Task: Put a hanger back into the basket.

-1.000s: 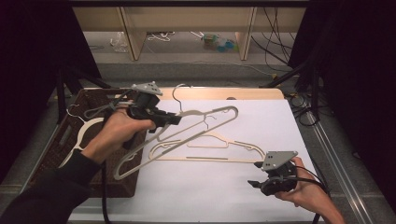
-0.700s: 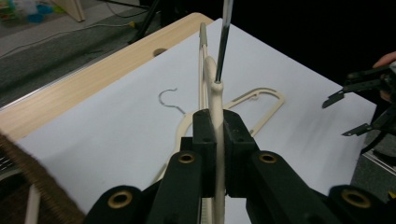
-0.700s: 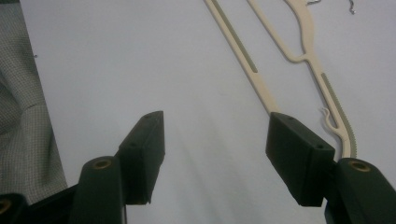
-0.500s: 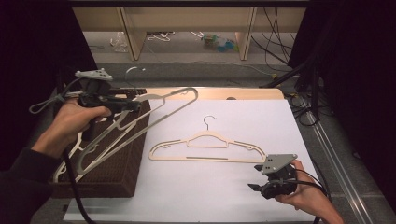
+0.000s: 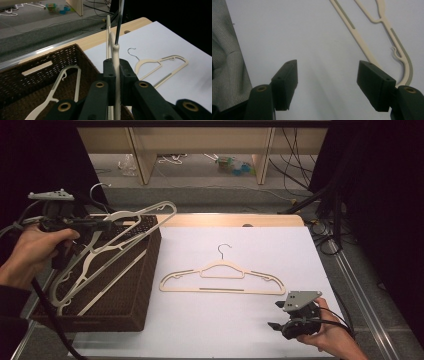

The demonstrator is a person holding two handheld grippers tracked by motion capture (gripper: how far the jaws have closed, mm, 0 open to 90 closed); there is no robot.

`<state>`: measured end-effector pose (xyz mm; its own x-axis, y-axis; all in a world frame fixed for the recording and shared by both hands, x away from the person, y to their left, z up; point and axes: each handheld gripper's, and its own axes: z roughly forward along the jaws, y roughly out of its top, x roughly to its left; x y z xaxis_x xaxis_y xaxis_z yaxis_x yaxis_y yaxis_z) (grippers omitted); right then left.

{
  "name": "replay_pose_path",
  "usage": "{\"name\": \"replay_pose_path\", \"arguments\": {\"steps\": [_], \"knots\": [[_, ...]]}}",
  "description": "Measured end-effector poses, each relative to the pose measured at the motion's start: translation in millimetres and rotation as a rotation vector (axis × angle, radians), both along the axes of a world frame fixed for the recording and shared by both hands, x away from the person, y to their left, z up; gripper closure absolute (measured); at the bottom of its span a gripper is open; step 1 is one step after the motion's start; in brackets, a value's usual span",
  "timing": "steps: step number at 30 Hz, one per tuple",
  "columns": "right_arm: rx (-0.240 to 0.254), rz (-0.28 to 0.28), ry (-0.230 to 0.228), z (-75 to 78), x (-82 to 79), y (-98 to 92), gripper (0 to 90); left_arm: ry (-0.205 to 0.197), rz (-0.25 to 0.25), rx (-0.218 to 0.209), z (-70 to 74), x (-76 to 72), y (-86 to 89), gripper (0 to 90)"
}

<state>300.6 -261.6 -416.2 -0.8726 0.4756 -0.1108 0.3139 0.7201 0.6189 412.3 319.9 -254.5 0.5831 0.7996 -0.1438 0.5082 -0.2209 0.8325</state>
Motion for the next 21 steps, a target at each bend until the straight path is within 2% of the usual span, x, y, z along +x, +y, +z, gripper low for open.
{"name": "replay_pose_path", "arguments": {"steps": [4,6,9,16,17,21], "knots": [[-0.004,-0.013,0.015,-2.2,-2.0,-1.5,34.2,0.002,0.023,0.004,-5.0,2.2,13.1,85.4],[-0.001,-0.003,0.009,-3.4,-1.8,-2.4,34.2,-0.005,0.033,0.017,-7.8,3.5,19.1,85.4],[-0.004,-0.009,0.017,-3.4,-2.6,-2.4,34.3,0.004,0.051,0.03,-12.4,5.8,29.9,85.4],[-0.005,-0.004,0.018,-4.1,-2.5,-2.1,34.3,0.02,0.072,0.01,-25.3,9.0,45.5,85.4],[-0.004,-0.016,0.03,-3.7,-3.3,-1.4,34.3,0.022,0.075,0.006,-26.9,9.4,47.9,85.4],[-0.007,0.0,0.019,-5.2,-2.2,-1.3,34.3,0.035,0.076,-0.037,-30.7,10.2,56.5,85.5]]}}
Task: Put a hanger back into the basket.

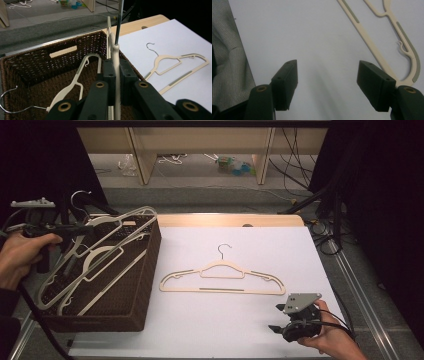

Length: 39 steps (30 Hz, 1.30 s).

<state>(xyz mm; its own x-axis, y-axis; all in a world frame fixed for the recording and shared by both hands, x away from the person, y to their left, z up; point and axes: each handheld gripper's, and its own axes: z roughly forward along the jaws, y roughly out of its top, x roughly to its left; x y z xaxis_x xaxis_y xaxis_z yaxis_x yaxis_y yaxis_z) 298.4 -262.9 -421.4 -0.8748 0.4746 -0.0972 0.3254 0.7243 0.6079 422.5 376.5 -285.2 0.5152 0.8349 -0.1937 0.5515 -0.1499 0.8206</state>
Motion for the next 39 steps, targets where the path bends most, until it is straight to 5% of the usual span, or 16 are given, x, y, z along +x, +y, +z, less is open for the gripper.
{"name": "replay_pose_path", "arguments": {"steps": [11,22,39], "knots": [[-0.003,0.003,0.005,-0.4,0.2,0.3,34.4,0.058,0.02,-0.117,-19.5,4.8,32.2,85.4],[-0.004,0.01,0.015,-1.8,-0.1,1.6,34.4,0.099,-0.008,-0.127,-32.8,19.8,33.3,85.4],[-0.005,0.003,0.02,-2.2,0.1,2.3,34.6,0.181,-0.011,-0.11,-80.2,28.9,32.5,85.2]]}}
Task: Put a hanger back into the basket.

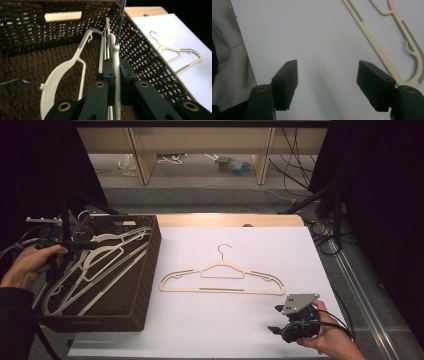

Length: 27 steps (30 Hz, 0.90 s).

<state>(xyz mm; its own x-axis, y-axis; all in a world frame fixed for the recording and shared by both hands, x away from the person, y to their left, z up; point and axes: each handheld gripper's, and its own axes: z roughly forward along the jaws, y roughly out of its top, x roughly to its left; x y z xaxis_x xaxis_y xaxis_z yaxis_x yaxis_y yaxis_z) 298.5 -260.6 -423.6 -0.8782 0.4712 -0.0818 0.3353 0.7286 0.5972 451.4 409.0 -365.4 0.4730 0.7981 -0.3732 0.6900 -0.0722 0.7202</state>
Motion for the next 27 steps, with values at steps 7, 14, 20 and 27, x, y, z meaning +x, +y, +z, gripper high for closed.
{"name": "replay_pose_path", "arguments": {"steps": [7,14,20,27], "knots": [[0.002,-0.002,0.005,0.6,-0.6,-0.5,34.6,0.033,0.044,0.02,-10.1,0.8,5.1,84.0],[-0.002,0.009,-0.007,0.3,-0.1,-0.7,34.6,0.077,0.059,0.076,-20.2,0.3,6.3,81.7],[0.003,0.0,-0.005,1.2,-0.5,-0.7,34.6,0.101,0.095,0.167,-27.4,0.0,9.5,78.1],[0.005,0.008,-0.011,0.5,0.7,-0.9,34.6,0.115,0.166,0.222,-30.0,-1.7,16.4,69.5]]}}
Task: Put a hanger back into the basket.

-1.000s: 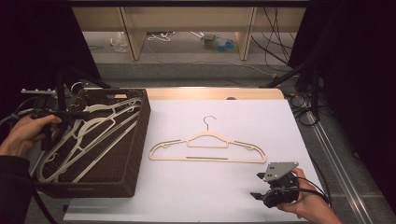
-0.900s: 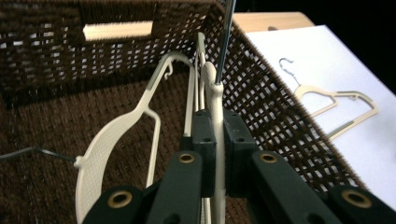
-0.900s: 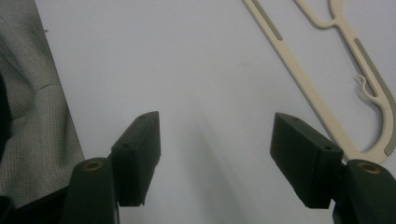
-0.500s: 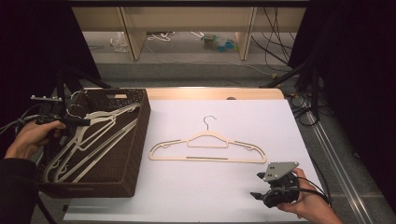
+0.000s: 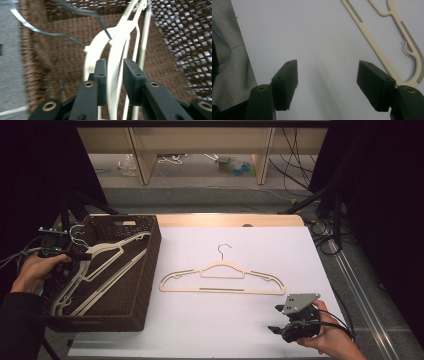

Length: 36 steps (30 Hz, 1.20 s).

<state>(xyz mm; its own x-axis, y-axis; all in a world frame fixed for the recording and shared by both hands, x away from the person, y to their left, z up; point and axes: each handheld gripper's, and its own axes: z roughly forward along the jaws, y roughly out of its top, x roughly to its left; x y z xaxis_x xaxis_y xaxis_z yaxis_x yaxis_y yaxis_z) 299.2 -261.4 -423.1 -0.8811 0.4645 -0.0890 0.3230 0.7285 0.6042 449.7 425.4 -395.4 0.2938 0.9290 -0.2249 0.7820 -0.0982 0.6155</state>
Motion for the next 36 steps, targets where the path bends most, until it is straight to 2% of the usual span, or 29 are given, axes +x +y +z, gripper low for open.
{"name": "replay_pose_path", "arguments": {"steps": [3,4,8,11,13,14,15,18,21,23,25,28,32,33,34,36], "knots": [[0.001,-0.007,0.012,-0.4,-0.6,0.9,34.5,-0.003,0.03,0.015,2.9,-2.4,1.1,61.9],[-0.001,0.006,-0.002,-1.0,0.3,0.4,34.5,-0.012,0.033,0.04,4.6,-3.7,1.6,57.4],[-0.001,-0.009,0.008,0.0,-0.1,0.4,34.5,-0.038,0.003,0.078,13.4,-10.1,-0.5,53.6],[0.001,-0.009,0.009,0.0,0.0,0.5,34.4,-0.079,-0.035,0.081,23.4,-16.6,-4.4,52.7],[0.004,-0.011,0.004,0.0,0.2,0.6,34.4,-0.12,-0.03,0.059,30.3,-22.9,-10.6,50.6],[-0.002,-0.011,0.018,1.6,-0.1,0.2,34.4,-0.14,-0.018,0.043,34.2,-26.8,-14.4,48.1],[0.006,-0.014,0.005,0.9,-0.3,0.2,34.4,-0.175,0.006,0.016,37.5,-31.2,-19.9,45.8],[0.012,-0.016,0.0,1.6,0.2,-1.0,34.3,-0.254,-0.029,0.007,51.7,-49.1,-32.1,42.9],[0.016,-0.021,-0.01,1.0,1.2,-1.5,33.8,-0.313,-0.054,0.013,64.4,-68.8,-49.2,37.7],[0.024,-0.034,-0.014,1.3,1.6,-1.7,32.1,-0.341,-0.063,-0.008,69.4,-79.5,-59.9,33.9],[0.034,-0.049,-0.026,1.6,2.5,-1.9,31.3,-0.379,-0.096,-0.043,71.7,-92.7,-75.6,33.2],[0.049,-0.072,-0.045,2.5,4.2,-3.5,31.2,-0.414,-0.146,-0.056,69.0,-105.9,-98.3,32.3],[0.064,-0.099,-0.058,2.5,6.0,-5.5,30.6,-0.429,-0.182,-0.08,59.9,-117.5,-130.3,29.9],[0.059,-0.099,-0.051,3.7,6.6,-6.5,30.5,-0.437,-0.209,-0.084,58.1,-119.6,-138.1,29.9],[0.071,-0.107,-0.068,2.5,7.0,-6.4,30.5,-0.431,-0.215,-0.103,56.0,-122.4,-146.8,29.9],[0.075,-0.113,-0.067,2.2,7.4,-7.1,30.4,-0.442,-0.243,-0.127,53.6,-126.0,-160.9,29.5]]}}
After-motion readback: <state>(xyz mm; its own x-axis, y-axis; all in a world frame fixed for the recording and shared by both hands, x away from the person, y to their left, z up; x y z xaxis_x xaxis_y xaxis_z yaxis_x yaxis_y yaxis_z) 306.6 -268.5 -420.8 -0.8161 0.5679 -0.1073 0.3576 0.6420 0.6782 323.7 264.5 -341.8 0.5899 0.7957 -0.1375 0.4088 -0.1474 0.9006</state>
